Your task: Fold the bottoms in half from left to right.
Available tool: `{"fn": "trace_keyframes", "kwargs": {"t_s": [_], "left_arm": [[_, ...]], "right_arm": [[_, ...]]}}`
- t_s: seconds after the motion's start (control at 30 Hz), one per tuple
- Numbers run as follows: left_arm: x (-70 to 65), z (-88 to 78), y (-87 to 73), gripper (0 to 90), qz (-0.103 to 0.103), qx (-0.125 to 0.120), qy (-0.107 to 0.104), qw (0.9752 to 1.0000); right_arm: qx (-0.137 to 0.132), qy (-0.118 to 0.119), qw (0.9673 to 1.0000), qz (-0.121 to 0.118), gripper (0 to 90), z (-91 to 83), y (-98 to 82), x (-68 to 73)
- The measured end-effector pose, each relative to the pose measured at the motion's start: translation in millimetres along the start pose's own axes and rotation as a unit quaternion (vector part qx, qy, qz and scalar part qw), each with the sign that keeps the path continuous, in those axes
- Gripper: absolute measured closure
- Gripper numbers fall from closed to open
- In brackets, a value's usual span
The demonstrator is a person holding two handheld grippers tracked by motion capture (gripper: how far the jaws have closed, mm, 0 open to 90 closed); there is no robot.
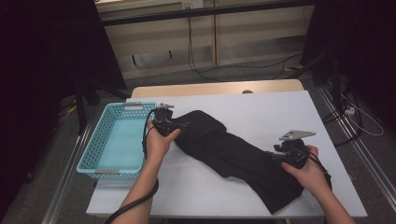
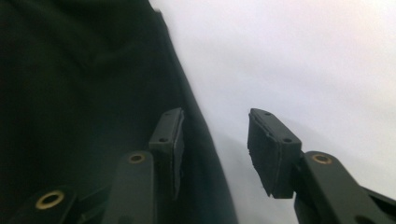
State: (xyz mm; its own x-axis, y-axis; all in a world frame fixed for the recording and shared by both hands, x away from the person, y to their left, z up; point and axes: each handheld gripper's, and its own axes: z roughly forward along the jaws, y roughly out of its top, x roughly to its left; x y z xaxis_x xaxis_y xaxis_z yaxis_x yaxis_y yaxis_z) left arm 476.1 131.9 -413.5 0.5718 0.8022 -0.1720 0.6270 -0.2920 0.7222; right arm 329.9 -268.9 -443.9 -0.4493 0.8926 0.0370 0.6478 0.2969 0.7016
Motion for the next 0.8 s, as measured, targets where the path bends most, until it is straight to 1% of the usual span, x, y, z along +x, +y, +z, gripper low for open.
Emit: {"fn": "trace_keyframes", "kwargs": {"t_s": [0.03,0.07,0.1,0.13,0.17,0.2,0.23,0.3,0.33,0.37,0.4,0.43,0.47,0.5,0.53,0.6,0.67,0.73,0.77,0.8], "left_arm": [[0.0,0.0,0.0,21.9,0.000,0.000,0.000,1.0000],[-5.8,0.1,-2.5,21.5,0.009,-0.002,-0.006,0.9999],[-5.8,0.1,-2.5,21.3,0.009,-0.002,-0.006,0.9999],[-10.6,0.0,-5.0,21.0,0.019,-0.001,-0.012,0.9997],[-13.1,0.2,-6.7,20.8,0.023,-0.001,-0.014,0.9996],[-13.1,0.2,-6.7,20.8,0.023,-0.001,-0.014,0.9996],[-16.9,0.9,-10.2,20.7,0.022,-0.004,-0.018,0.9996],[-19.3,1.0,-14.7,20.6,0.032,-0.001,-0.024,0.9992],[-20.3,1.1,-16.6,20.6,0.032,-0.001,-0.026,0.9992],[-20.3,1.1,-16.6,20.6,0.032,-0.001,-0.026,0.9992],[-21.5,1.2,-20.1,20.6,0.033,-0.002,-0.025,0.9991],[-21.8,0.8,-21.4,20.6,0.033,-0.003,-0.027,0.9991],[-21.8,0.6,-22.7,20.6,0.034,-0.004,-0.024,0.9991],[-21.8,0.1,-23.8,20.5,0.036,-0.004,-0.024,0.9990],[-22.0,-0.2,-24.9,20.5,0.035,-0.008,-0.025,0.9991],[-21.6,-0.2,-26.9,20.5,0.038,-0.006,-0.026,0.9989],[-21.1,0.7,-28.9,20.5,0.038,-0.009,-0.026,0.9989],[-19.7,1.8,-30.4,20.5,0.040,-0.002,-0.028,0.9988],[-19.7,1.8,-30.4,20.5,0.040,-0.002,-0.028,0.9988],[-19.4,2.7,-31.7,20.5,0.039,-0.005,-0.026,0.9989]], "right_arm": [[0.000,0.000,1.0000,0.000,56.3,0.0,0.0,0.0],[0.008,0.004,1.0000,0.004,59.6,0.3,-5.1,-4.5],[0.012,0.008,0.9999,0.007,61.2,0.1,-7.2,-5.6],[0.015,0.013,0.9998,0.009,63.0,0.2,-8.6,-6.5],[0.018,0.021,0.9996,0.012,65.1,0.4,-9.2,-6.7],[0.020,0.028,0.9993,0.013,68.7,1.0,-9.4,-6.2],[0.024,0.033,0.9991,0.010,73.9,1.6,-9.2,-5.0],[0.027,0.046,0.9986,0.007,80.0,2.5,-8.9,-1.9],[0.029,0.047,0.9984,0.005,85.2,3.0,-8.6,-0.6],[0.029,0.047,0.9984,0.005,85.2,3.0,-8.6,-0.6],[0.033,0.047,0.9984,0.000,89.0,2.7,-6.7,0.4],[0.035,0.044,0.9984,-0.002,89.2,2.7,-5.2,0.2],[0.033,0.044,0.9985,-0.005,89.4,2.4,-3.4,-0.9],[0.030,0.043,0.9986,-0.002,89.5,1.5,-1.0,-3.3],[0.026,0.041,0.9988,0.002,89.6,0.9,2.0,-6.0],[0.021,0.035,0.9992,0.004,89.7,0.6,7.8,-11.9],[0.018,0.021,0.9996,0.000,89.7,2.6,14.7,-19.1],[0.019,0.020,0.9996,0.005,89.7,7.7,22.2,-28.6],[0.019,0.020,0.9996,0.005,89.7,7.7,22.2,-28.6],[0.020,0.006,0.9998,0.006,89.7,12.7,28.5,-35.4]]}}
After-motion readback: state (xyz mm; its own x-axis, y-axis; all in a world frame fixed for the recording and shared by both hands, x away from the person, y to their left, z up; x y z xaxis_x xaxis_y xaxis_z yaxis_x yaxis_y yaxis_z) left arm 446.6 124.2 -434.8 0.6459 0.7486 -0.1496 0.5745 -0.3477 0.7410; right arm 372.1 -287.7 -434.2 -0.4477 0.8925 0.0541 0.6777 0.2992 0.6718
